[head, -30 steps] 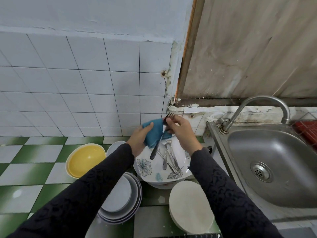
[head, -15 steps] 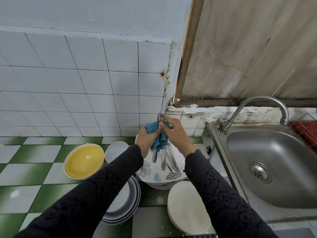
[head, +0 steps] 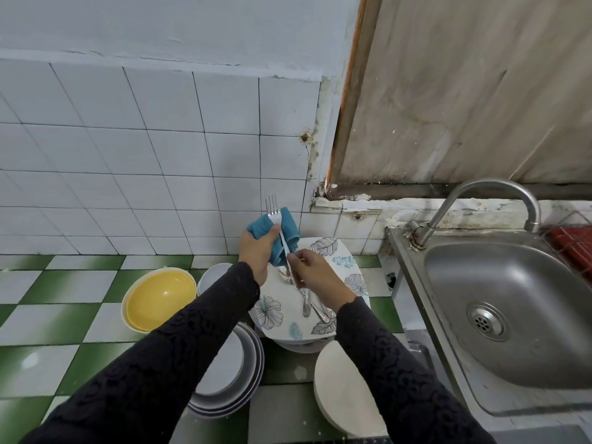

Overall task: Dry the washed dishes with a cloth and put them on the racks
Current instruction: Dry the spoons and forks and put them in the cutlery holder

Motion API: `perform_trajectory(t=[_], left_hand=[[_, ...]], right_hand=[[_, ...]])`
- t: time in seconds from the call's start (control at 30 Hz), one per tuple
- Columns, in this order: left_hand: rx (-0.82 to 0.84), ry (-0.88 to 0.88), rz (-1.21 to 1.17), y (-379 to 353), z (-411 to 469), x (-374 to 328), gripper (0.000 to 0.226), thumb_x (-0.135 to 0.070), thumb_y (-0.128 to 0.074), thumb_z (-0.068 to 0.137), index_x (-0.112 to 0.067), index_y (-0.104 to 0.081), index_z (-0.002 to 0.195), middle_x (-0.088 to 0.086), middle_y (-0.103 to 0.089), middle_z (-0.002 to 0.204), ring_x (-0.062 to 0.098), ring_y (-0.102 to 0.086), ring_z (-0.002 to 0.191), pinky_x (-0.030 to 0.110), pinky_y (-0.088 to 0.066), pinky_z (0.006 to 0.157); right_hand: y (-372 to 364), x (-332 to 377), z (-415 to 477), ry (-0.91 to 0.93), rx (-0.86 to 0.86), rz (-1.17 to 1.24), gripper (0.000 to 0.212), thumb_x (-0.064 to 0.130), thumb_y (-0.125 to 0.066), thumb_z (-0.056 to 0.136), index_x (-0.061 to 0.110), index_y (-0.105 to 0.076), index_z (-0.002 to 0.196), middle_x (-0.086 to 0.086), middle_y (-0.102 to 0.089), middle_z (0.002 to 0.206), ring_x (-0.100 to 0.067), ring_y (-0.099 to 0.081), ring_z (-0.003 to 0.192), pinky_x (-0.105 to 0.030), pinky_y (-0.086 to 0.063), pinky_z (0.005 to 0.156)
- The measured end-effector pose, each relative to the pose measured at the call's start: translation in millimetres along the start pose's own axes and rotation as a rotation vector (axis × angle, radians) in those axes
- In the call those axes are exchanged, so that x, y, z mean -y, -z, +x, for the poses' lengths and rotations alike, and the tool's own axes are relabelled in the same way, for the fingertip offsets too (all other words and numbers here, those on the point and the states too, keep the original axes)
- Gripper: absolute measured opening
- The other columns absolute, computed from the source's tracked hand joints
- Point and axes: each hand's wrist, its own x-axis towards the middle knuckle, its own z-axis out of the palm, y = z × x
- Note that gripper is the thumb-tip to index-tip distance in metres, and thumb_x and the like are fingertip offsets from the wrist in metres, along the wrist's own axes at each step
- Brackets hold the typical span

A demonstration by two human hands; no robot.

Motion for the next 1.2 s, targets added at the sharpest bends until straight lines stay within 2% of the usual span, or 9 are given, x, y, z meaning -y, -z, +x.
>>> perform_trajectory(t=[0.17,0.27,0.4,0.57,0.7,0.8,0.97,1.07,1.2], left_hand=[[0.026,0.007,-0.086,17,6,-10,0.041,-0.012,-0.061,0.095,-0.008,-0.048,0.134,0.018,-0.059,0.13,0.035,-0.062,0.113,0.053,-0.054,0.09],[0.072,0.001,-0.148,24,6,-20,0.034,-0.009,-0.056,0.098,-0.007,-0.048,0.131,0.014,-0.063,0.117,0.026,-0.065,0.098,0.04,-0.061,0.073],[0.092,-0.02,-0.165,28,6,-30,0.036,-0.012,-0.057,0.098,-0.01,-0.048,0.132,0.011,-0.063,0.117,0.026,-0.066,0.099,0.043,-0.059,0.077],[0.056,0.077,-0.281,22,0,-25,0.035,-0.012,-0.052,0.099,-0.011,-0.045,0.133,0.017,-0.059,0.124,0.03,-0.063,0.103,0.046,-0.056,0.087],[0.115,0.139,-0.325,13,-9,-17,0.045,-0.014,-0.048,0.097,-0.005,-0.042,0.141,0.022,-0.054,0.136,0.037,-0.057,0.116,0.053,-0.046,0.103],[0.144,0.178,-0.39,7,-14,-21,0.046,-0.014,-0.045,0.096,0.0,-0.044,0.14,0.025,-0.053,0.138,0.039,-0.054,0.124,0.055,-0.042,0.106],[0.119,0.218,-0.441,14,-18,-29,0.039,-0.013,-0.04,0.097,0.0,-0.047,0.133,0.022,-0.06,0.119,0.035,-0.061,0.101,0.049,-0.052,0.086],[0.11,0.224,-0.486,19,-15,-31,0.042,-0.014,-0.039,0.097,0.0,-0.045,0.136,0.022,-0.06,0.12,0.036,-0.062,0.099,0.05,-0.052,0.088],[0.122,0.207,-0.506,21,-13,-37,0.024,-0.015,-0.038,0.1,-0.003,-0.052,0.116,0.019,-0.064,0.105,0.036,-0.062,0.094,0.056,-0.049,0.088]], right_hand=[[18,-3,1,0.106,-0.037,-0.212,0.024,0.013,-0.05,0.105,0.005,-0.071,0.095,0.007,-0.054,0.064,-0.007,-0.045,0.056,-0.017,-0.039,0.056],[31,-6,-1,0.117,-0.045,-0.344,0.026,0.014,-0.05,0.104,0.018,-0.065,0.083,0.005,-0.048,0.066,-0.009,-0.037,0.055,-0.022,-0.033,0.053],[44,-16,-1,0.09,-0.052,-0.383,0.029,0.012,-0.046,0.105,0.02,-0.056,0.079,0.003,-0.048,0.067,-0.01,-0.042,0.055,-0.019,-0.037,0.054],[41,-11,-3,0.178,-0.146,-0.143,0.019,0.012,-0.045,0.107,0.015,-0.063,0.103,0.004,-0.054,0.074,-0.006,-0.047,0.059,-0.02,-0.04,0.057],[23,-7,-4,0.361,-0.188,-0.244,0.039,0.012,-0.048,0.105,0.023,-0.058,0.141,0.013,-0.055,0.083,0.004,-0.049,0.072,-0.014,-0.04,0.07],[11,-24,2,0.538,-0.248,-0.517,0.046,0.013,-0.046,0.1,0.016,-0.052,0.145,-0.008,-0.049,0.079,-0.019,-0.046,0.075,-0.023,-0.032,0.067],[16,-34,2,0.604,-0.316,-0.617,0.052,0.009,-0.041,0.094,0.013,-0.052,0.144,-0.004,-0.042,0.078,-0.016,-0.041,0.073,-0.021,-0.025,0.066],[22,-39,4,0.627,-0.321,-0.64,0.051,0.006,-0.043,0.093,0.012,-0.054,0.143,-0.005,-0.044,0.079,-0.016,-0.041,0.073,-0.019,-0.027,0.067],[31,-49,4,0.578,-0.323,-0.574,0.049,-0.003,-0.049,0.097,0.014,-0.057,0.142,-0.013,-0.053,0.083,-0.022,-0.05,0.075,-0.026,-0.038,0.069]])
